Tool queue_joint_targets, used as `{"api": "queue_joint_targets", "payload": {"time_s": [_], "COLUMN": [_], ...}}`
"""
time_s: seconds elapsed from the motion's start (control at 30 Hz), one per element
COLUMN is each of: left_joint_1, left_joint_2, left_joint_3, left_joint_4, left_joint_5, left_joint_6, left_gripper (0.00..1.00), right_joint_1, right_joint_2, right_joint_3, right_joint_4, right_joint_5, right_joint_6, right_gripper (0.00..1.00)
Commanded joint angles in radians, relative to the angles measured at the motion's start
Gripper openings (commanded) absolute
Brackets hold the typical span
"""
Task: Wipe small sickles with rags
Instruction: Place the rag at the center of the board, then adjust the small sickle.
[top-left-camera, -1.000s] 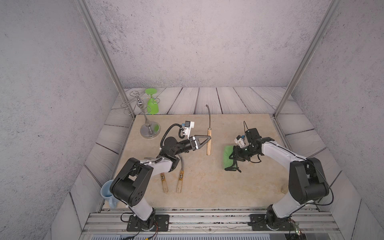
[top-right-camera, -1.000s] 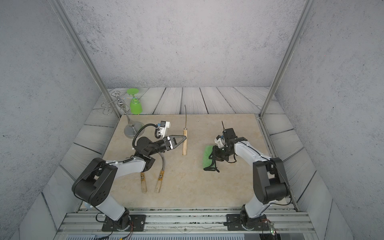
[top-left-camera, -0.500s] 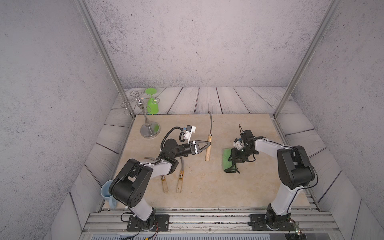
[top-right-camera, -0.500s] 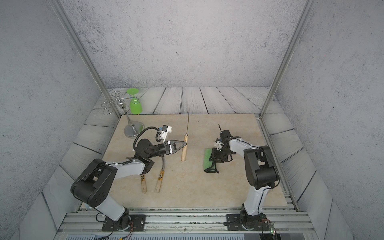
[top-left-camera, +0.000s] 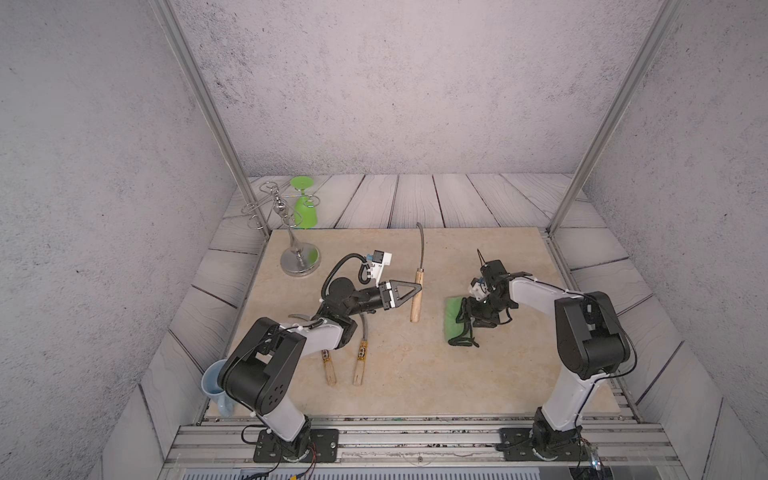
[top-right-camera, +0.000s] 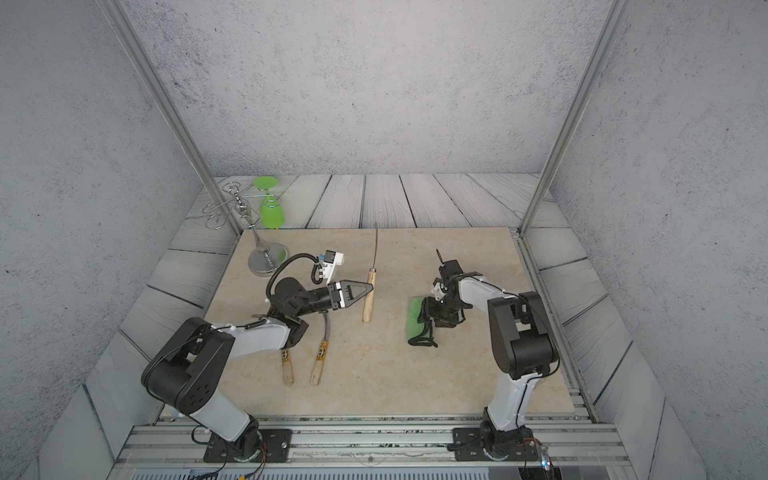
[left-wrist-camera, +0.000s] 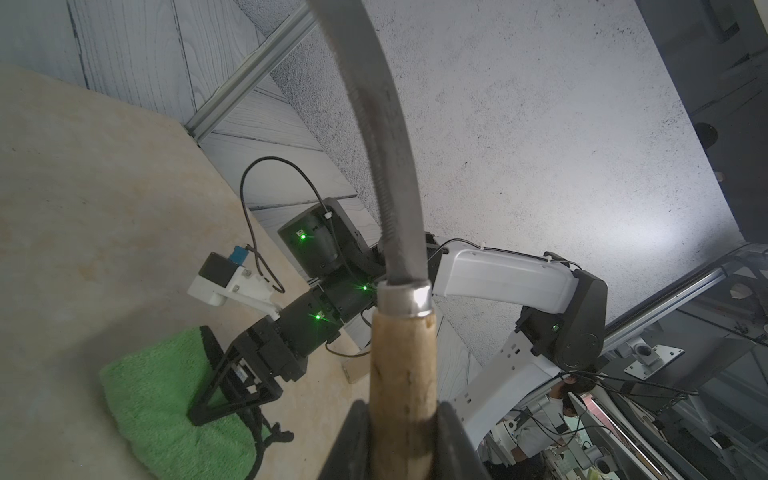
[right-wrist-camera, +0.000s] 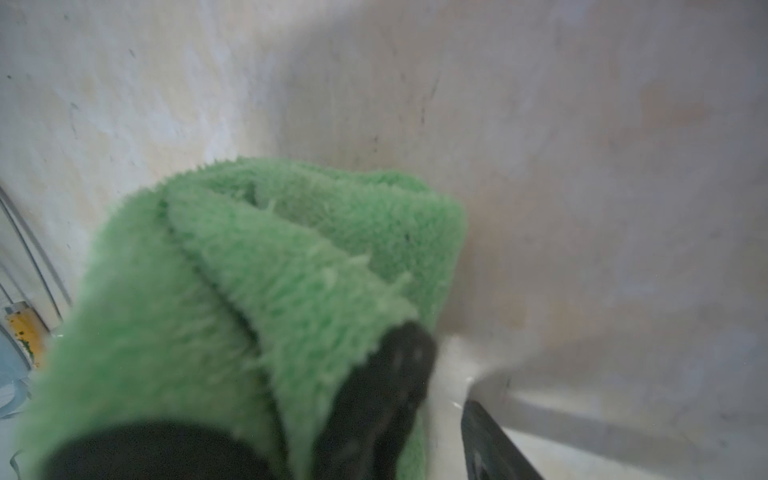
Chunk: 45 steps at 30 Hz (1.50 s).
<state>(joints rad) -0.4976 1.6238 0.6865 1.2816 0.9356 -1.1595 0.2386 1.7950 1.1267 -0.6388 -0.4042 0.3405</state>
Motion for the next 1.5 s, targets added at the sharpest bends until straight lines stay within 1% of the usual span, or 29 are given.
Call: {"api": "queue_joint_targets", "payload": {"time_s": [0.0,0.1,0.2,0.27,0.37,0.43,0.57,0.67,0.73,0.87,1.1,1.27,1.37,1.47], "left_joint_1": [0.002,0.002,0.001,-0.005,-0.024,-0.039,-0.064,-0.077,-0.088,-0.113,-0.161,-0.185,-0.197,-0.204], "left_joint_2": [0.007,0.012,0.016,0.018,0.026,0.038,0.073,0.097,0.109,0.122,0.119,0.120,0.120,0.123], "left_joint_3": [0.013,0.013,0.010,0.007,0.014,0.027,0.062,0.086,0.103,0.135,0.158,0.178,0.190,0.198], "left_joint_4": [0.042,0.047,0.048,0.048,0.046,0.042,0.033,0.028,0.027,0.006,-0.074,-0.107,-0.123,-0.140], "left_joint_5": [0.013,0.015,0.022,0.032,0.049,0.059,0.069,0.064,0.062,0.062,0.052,0.049,0.047,0.046], "left_joint_6": [0.000,-0.004,-0.009,-0.011,-0.007,-0.003,-0.005,-0.011,-0.016,-0.010,0.045,0.064,0.072,0.085], "left_gripper": [0.00,0.00,0.00,0.00,0.00,0.00,0.00,0.00,0.00,0.00,0.00,0.00,0.00,0.00], "right_joint_1": [-0.003,-0.002,-0.003,-0.003,-0.001,-0.002,0.006,0.017,0.027,0.044,0.080,0.093,0.096,0.100], "right_joint_2": [-0.121,-0.177,-0.264,-0.334,-0.450,-0.512,-0.575,-0.586,-0.584,-0.560,-0.505,-0.482,-0.474,-0.468], "right_joint_3": [0.010,0.012,0.005,-0.002,-0.008,0.000,0.032,0.056,0.062,0.063,0.070,0.062,0.046,0.039], "right_joint_4": [-0.066,-0.097,-0.130,-0.137,-0.122,-0.101,-0.060,-0.037,-0.015,0.024,0.067,0.090,0.119,0.131], "right_joint_5": [0.043,0.061,0.078,0.058,-0.039,-0.126,-0.270,-0.338,-0.360,-0.370,-0.373,-0.371,-0.374,-0.382], "right_joint_6": [-0.007,-0.005,-0.004,-0.008,-0.020,-0.021,-0.010,0.002,0.018,0.035,0.052,0.065,0.082,0.089], "right_gripper": [0.67,0.68,0.69,0.69,0.66,0.66,0.65,0.65,0.65,0.64,0.63,0.60,0.55,0.41]}}
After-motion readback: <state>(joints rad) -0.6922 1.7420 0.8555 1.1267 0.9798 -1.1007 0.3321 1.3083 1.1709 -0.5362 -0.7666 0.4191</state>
